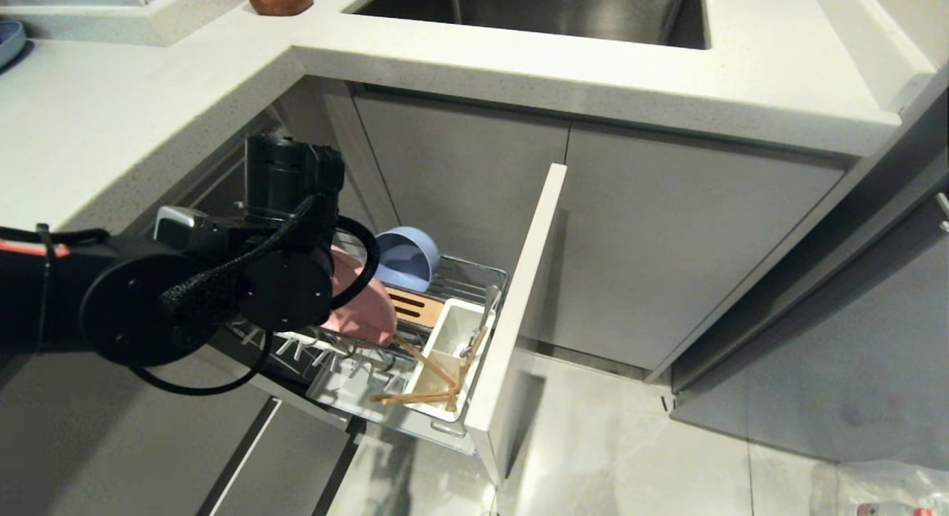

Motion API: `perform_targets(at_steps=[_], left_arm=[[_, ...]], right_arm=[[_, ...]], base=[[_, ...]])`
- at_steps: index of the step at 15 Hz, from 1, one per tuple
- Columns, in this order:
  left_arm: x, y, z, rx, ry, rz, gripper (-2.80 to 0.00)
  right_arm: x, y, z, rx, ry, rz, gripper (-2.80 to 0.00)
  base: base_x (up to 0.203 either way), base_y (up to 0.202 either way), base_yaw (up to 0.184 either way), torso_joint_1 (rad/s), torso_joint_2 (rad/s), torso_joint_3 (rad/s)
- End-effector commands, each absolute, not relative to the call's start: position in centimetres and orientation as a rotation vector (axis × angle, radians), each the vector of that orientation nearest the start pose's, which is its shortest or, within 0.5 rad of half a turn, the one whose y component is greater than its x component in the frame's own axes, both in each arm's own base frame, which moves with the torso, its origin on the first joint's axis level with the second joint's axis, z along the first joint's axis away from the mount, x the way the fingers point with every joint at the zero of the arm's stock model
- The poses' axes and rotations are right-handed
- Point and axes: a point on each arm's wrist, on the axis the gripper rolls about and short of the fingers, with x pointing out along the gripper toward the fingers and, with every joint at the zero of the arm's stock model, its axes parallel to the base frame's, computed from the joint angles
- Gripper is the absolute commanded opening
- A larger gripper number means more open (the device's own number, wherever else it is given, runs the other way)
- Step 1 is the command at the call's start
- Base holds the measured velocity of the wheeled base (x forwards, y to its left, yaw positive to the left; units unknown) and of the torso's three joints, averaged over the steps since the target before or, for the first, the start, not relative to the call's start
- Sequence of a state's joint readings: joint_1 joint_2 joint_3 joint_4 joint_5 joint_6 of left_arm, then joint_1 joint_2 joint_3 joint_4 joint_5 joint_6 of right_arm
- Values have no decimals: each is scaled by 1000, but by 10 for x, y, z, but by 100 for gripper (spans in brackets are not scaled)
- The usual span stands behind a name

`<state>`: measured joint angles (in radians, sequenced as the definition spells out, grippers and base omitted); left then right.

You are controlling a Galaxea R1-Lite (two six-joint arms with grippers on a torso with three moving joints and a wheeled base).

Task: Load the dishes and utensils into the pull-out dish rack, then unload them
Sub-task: Pick up the plate and place it in the cupboard

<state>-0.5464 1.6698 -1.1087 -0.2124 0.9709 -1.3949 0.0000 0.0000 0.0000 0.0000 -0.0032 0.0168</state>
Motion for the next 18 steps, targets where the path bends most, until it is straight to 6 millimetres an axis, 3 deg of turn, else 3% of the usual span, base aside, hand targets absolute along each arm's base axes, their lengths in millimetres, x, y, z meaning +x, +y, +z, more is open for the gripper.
perform_targets(at_steps=[1, 18], left_arm=[[270, -142, 236, -1130, -78, 524, -280], [280, -136, 208, -1061, -1, 623, -280]], right_arm=[[-23, 0, 76, 17, 2, -3, -280], [-23, 0, 76, 17, 2, -3, -280]], base=[[0, 0, 0, 0, 0, 0], [0, 0, 0, 0, 0, 0]])
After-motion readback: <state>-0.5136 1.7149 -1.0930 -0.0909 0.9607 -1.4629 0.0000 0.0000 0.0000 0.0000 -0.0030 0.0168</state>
